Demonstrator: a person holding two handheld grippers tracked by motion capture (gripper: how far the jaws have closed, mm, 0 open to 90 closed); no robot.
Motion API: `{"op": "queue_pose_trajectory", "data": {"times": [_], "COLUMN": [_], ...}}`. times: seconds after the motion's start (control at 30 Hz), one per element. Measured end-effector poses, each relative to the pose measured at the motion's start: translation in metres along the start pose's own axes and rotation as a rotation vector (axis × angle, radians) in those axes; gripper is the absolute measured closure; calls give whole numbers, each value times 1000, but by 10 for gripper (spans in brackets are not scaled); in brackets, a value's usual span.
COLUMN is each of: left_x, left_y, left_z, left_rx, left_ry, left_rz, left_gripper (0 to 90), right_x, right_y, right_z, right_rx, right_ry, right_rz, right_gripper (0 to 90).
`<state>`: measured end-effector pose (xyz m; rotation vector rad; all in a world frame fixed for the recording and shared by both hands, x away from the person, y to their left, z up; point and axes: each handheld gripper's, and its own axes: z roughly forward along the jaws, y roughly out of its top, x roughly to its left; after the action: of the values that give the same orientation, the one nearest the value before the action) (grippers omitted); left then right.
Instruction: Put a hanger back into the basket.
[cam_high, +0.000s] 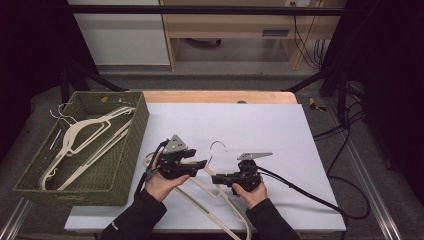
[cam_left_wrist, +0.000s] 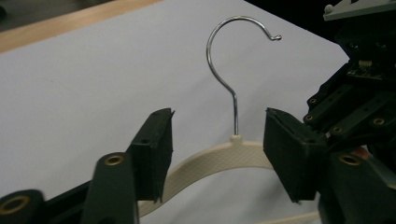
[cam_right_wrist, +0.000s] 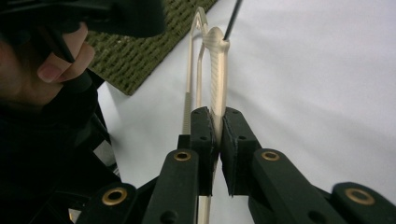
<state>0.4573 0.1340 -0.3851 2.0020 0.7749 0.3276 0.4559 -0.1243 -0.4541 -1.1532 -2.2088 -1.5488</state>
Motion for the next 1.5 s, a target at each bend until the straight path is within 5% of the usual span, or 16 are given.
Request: {"op": "queue_pose_trajectory", "data": {"times": [0.3, 0.7, 0.87, 1.23, 1.5], "left_x": [9, 6, 3, -2, -7], "left_y": [-11, -18, -19, -22, -19], "left_z": [-25, -20, -15, -9, -13], "left_rx": [-57, 21, 70, 174, 228], "left_ry": [-36, -108, -148, -223, -236], "left_rz": [29, 92, 124, 192, 235], "left_gripper": [158, 172, 271, 641, 733], "right_x": [5, 21, 26, 30, 30], "right_y": [3, 11, 12, 12, 13], "right_z": [-9, -27, -32, -30, -32], "right_rx": [-10, 29, 56, 116, 132], "right_ry": [12, 52, 80, 109, 88], "right_rz": [-25, -175, -218, -284, -302], "right_gripper": [868, 870, 870, 869, 838]}}
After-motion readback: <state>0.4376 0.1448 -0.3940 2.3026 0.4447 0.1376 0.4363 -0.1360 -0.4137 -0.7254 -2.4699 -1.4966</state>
